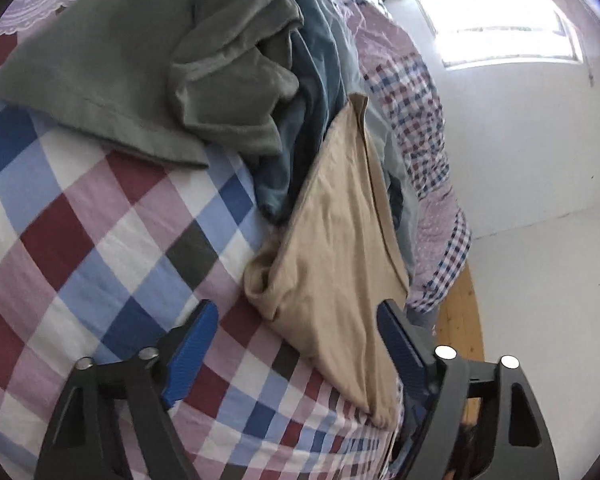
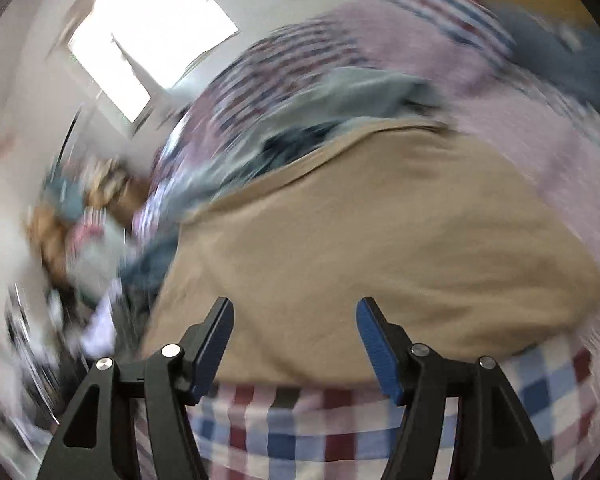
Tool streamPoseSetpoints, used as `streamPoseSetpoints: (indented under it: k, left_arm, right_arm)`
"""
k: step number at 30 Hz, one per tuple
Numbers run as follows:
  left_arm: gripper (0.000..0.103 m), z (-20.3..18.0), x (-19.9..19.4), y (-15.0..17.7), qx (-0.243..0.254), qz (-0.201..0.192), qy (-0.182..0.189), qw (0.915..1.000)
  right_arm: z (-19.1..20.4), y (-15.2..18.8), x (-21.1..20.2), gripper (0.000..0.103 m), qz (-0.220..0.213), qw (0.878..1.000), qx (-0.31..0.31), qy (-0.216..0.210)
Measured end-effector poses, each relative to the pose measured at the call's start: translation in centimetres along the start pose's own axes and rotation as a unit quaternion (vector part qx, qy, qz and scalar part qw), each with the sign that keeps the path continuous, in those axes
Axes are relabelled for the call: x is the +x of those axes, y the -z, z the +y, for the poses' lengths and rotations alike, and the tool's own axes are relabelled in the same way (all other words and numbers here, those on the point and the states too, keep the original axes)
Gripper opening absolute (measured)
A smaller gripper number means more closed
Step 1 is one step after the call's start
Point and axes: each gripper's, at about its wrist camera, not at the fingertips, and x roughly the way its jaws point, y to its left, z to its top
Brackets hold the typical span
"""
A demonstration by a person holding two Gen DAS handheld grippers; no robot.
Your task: Fold clothes
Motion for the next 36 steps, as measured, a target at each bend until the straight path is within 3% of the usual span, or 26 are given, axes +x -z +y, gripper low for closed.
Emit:
streamPoseSetpoints:
  k: [5, 6, 7, 12, 16, 20, 23, 26, 31, 36]
  left_arm:
    - [0.038, 0.5, 0.3, 0.1, 0.004, -0.006, -0.018, 0.9998]
    - [0.027, 0.6, 0.3, 0.1, 0.005, -0.008, -0.023, 0.9997]
    - [0.003, 0.7, 0.1, -0.1, 0.005, -0.013, -0.030, 0.9995]
    - [0.003, 0.9, -1.5, -0.9, 0.008, -0.040, -0.027, 0.9988]
    - [0.004, 1.8, -1.5, -0.6, -0.012, -0.021, -0.041, 0.9989]
    - [0.047, 3.5, -2.2, 0.3, -0.062, -0.013, 0.002, 0.9980]
    - [0.065, 2.0, -1.5, 0.6, -0.042, -0.017, 0.011, 0.9989]
    - [0.068, 0.4, -0.1, 0.7, -0.018, -0.013, 0.006, 0.9997]
    - [0.068, -0.9, 1.2, 0.2, -0.010, -0.008, 0.011, 0.9999]
    - [0.068, -0.9, 0.9, -0.5, -0.030, 0.007, 0.055, 0.9980]
  right_arm:
    - [3.0, 1.6, 2.7, 0.068, 0.027, 0.998, -0.052, -0.005]
    - [3.3, 1.5, 2.9, 0.068, 0.026, 0.998, -0.060, -0.004]
    - [3.5, 1.6, 3.1, 0.068, 0.026, 0.997, -0.069, -0.002]
    - [5.5, 1.8, 4.3, 0.068, 0.028, 0.993, -0.119, 0.006]
    - [7.1, 2.4, 5.1, 0.068, 0.033, 0.988, -0.151, 0.004]
    - [7.9, 2.7, 5.4, 0.068, 0.031, 0.987, -0.161, -0.005]
    - [8.6, 2.9, 5.3, 0.068, 0.027, 0.985, -0.169, -0.014]
    - [10.1, 3.6, 5.3, 0.068, 0.021, 0.978, -0.204, -0.018]
    - [14.0, 6.0, 6.8, 0.068, 0.006, 0.950, -0.311, -0.009]
    - [17.5, 8.6, 9.2, 0.067, -0.008, 0.911, -0.411, 0.007]
